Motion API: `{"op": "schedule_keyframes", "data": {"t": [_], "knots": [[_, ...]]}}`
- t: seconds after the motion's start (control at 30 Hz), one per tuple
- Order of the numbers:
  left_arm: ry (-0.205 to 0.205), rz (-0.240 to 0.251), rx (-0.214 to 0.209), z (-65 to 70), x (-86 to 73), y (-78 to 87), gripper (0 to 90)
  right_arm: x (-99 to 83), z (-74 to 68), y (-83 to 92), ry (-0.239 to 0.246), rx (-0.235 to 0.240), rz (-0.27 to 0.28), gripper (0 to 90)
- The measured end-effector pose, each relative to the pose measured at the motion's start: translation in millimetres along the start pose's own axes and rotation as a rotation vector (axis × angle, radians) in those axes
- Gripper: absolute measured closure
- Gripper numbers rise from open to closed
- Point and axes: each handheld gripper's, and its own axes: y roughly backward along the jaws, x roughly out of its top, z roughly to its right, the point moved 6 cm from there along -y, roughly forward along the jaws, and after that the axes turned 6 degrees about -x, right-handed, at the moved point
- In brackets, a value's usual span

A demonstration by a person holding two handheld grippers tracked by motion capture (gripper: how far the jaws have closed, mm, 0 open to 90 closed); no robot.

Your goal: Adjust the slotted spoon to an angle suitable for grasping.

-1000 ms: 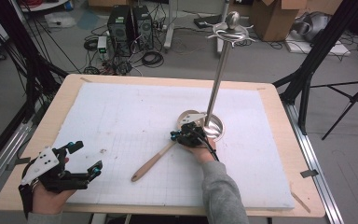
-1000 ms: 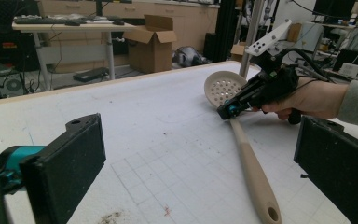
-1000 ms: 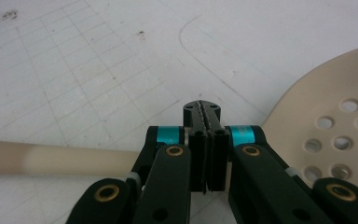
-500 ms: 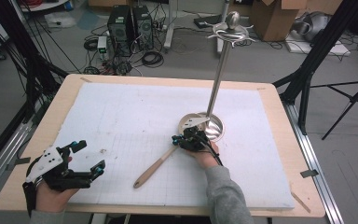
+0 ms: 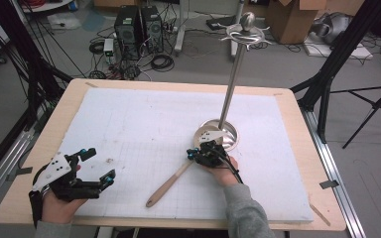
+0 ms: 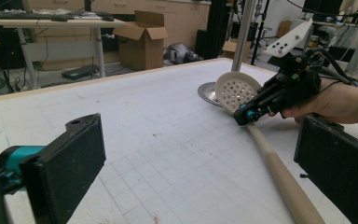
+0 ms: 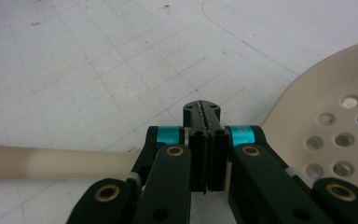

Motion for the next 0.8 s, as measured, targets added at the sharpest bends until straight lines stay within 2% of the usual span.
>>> {"op": "schedule_keyframes", "data": {"t": [0.17,0.37,0.8], "knots": [[-0.006,-0.005,-0.007,2.0,-1.0,-4.5,2.3,-6.5,-1.5,8.3,0.024,-0.021,0.009,90.0],[-0.011,-0.016,-0.013,3.5,-2.1,-8.0,2.3,-13.7,-0.5,17.0,0.018,-0.015,0.004,90.0],[-0.011,-0.02,-0.021,6.8,-3.1,-11.9,2.3,-26.0,-0.1,32.0,0.019,-0.039,0.003,90.0]]}}
